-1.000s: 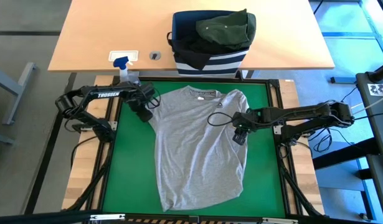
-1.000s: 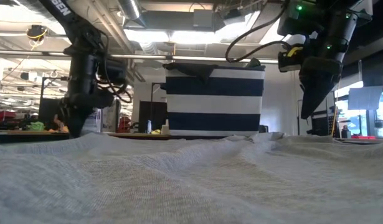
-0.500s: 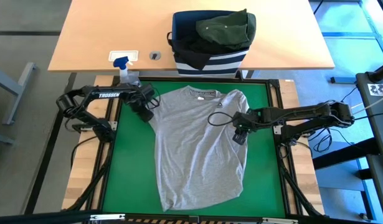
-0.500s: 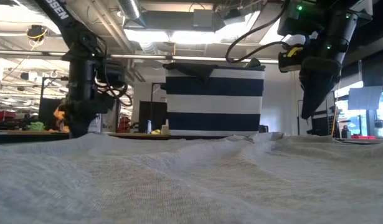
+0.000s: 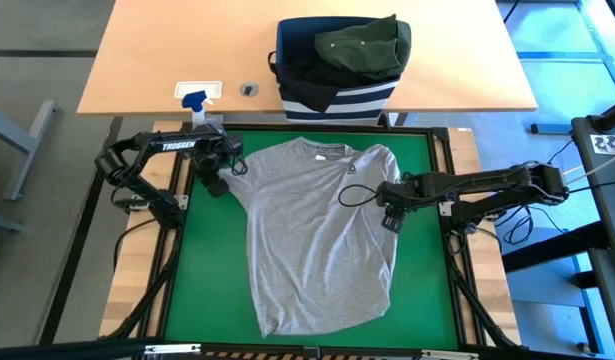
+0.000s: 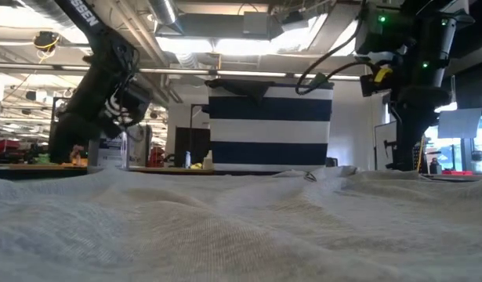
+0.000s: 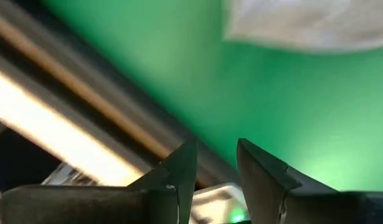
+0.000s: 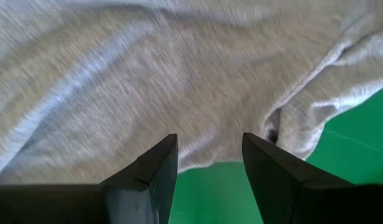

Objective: Fold Laundry from Bin
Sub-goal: Fold the gray shirt

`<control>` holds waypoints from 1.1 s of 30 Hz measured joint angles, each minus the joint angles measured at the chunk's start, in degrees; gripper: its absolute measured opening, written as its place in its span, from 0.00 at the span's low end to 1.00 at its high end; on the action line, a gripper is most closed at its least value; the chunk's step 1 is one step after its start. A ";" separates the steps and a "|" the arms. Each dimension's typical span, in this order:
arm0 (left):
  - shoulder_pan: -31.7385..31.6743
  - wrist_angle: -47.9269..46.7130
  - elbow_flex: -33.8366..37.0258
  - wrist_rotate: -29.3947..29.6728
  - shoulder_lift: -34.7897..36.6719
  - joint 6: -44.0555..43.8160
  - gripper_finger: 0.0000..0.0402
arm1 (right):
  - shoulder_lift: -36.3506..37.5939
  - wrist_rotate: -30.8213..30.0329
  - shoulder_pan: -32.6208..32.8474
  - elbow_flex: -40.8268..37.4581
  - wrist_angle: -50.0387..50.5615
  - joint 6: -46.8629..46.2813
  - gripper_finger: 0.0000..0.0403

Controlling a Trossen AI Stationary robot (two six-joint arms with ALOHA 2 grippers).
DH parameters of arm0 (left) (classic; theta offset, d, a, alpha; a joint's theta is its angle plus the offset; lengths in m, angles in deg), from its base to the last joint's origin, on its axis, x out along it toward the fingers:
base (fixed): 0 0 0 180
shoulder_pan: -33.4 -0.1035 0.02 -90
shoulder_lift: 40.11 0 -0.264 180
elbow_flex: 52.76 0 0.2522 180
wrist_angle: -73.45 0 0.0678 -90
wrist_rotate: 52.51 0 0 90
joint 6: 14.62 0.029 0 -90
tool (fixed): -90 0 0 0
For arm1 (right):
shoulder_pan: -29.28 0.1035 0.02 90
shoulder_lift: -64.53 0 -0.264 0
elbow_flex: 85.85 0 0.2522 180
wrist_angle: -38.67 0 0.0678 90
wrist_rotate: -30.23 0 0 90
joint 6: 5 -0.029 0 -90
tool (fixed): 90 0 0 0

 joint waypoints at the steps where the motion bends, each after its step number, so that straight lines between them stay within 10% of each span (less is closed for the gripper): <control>1: 0.41 1.08 -0.30 -1.39 0.92 -0.12 0.27 | 0.00 0.06 0.00 0.00 -0.56 -0.04 0.45; 17: 0.94 17.95 4.87 -5.98 2.62 -2.35 0.27 | 0.00 0.47 0.00 0.00 -4.23 -0.56 0.45; 33: 0.88 12.80 2.42 -5.22 -8.06 -2.87 0.27 | 0.00 0.41 0.00 0.00 -4.26 -0.53 0.45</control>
